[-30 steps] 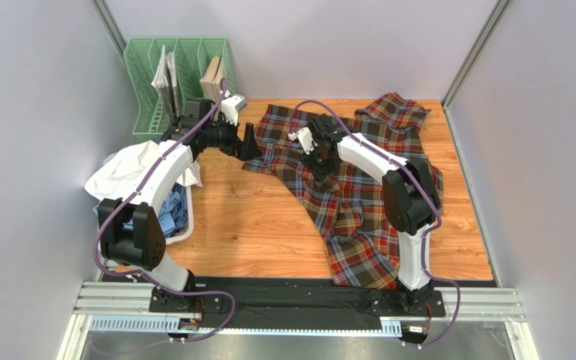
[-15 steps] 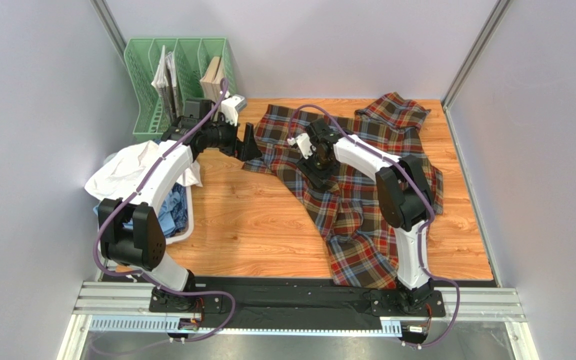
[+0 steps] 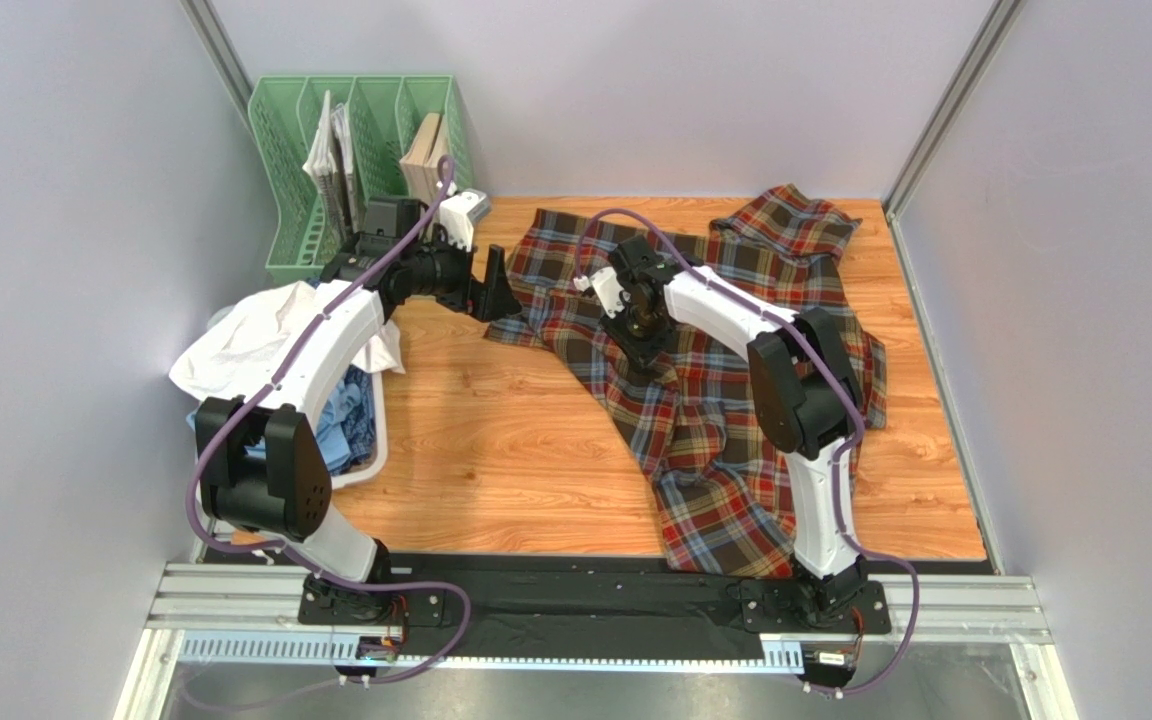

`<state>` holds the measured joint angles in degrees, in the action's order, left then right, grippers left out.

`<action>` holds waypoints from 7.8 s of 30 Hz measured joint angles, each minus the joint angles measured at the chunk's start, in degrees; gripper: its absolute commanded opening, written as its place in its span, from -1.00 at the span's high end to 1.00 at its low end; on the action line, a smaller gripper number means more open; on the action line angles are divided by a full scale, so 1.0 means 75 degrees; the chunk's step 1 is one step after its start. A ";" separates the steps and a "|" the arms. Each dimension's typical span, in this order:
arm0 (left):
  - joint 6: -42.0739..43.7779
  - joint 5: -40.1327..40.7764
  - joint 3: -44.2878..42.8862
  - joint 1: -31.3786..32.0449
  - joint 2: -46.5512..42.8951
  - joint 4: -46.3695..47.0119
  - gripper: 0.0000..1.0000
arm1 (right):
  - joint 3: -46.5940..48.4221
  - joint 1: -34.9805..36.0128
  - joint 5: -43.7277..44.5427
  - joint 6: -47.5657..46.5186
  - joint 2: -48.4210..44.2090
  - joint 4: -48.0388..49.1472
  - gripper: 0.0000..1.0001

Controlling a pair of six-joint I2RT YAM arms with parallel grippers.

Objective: Fold and stack the long sleeve shirts
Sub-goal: Flatten the shirt out

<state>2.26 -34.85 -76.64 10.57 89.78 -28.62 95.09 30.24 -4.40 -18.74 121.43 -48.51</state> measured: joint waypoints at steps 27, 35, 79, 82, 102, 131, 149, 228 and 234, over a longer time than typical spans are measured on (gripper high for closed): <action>-0.0440 -0.0659 -0.0259 -0.1521 -0.1597 -0.0557 -0.98 | 0.0219 0.1792 -0.4861 0.3386 -0.1903 0.1309 0.35; -0.0163 -0.0557 -0.0259 -0.1638 -0.1632 -0.0880 -0.98 | 0.0621 0.1801 -0.5362 0.3255 -0.1635 0.0994 -0.49; 0.4229 0.3401 0.0796 0.2028 0.2294 -0.4022 -0.60 | -0.3276 -0.3529 -0.0230 -0.2629 -0.1851 -0.1848 -0.26; 0.4249 0.3249 0.0909 0.2025 0.2072 -0.4304 -0.81 | -0.3497 -0.3491 -0.0568 -0.2798 -0.2057 -0.2294 -0.26; 0.2535 0.1475 -0.5986 0.0799 0.3063 -0.1810 -0.98 | 0.2597 -0.5013 -0.2084 -0.0122 -0.0597 -0.0793 0.09; 0.3369 0.2637 -0.8186 0.0152 0.7257 -0.1833 -0.47 | 0.3346 -0.5450 -0.2177 0.1469 0.2110 0.0635 0.10; 0.4809 0.3281 -0.8189 0.0146 0.7766 -0.1807 -0.12 | 0.3526 -0.5450 -0.2314 0.1612 0.2363 0.0825 0.21; 0.5403 0.2690 -0.5234 0.0114 0.5785 0.0239 0.80 | 0.4173 -0.5415 -0.0178 0.1929 0.2515 0.1343 -1.00; 0.5397 0.2704 -0.5237 0.0114 0.5785 0.0184 0.54 | 0.4503 -0.5866 -0.1116 0.2932 0.3112 0.1565 -0.76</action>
<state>42.74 -14.57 -115.92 11.42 133.16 -27.24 128.86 -13.76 -12.78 3.25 144.77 -36.77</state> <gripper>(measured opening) 0.176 0.951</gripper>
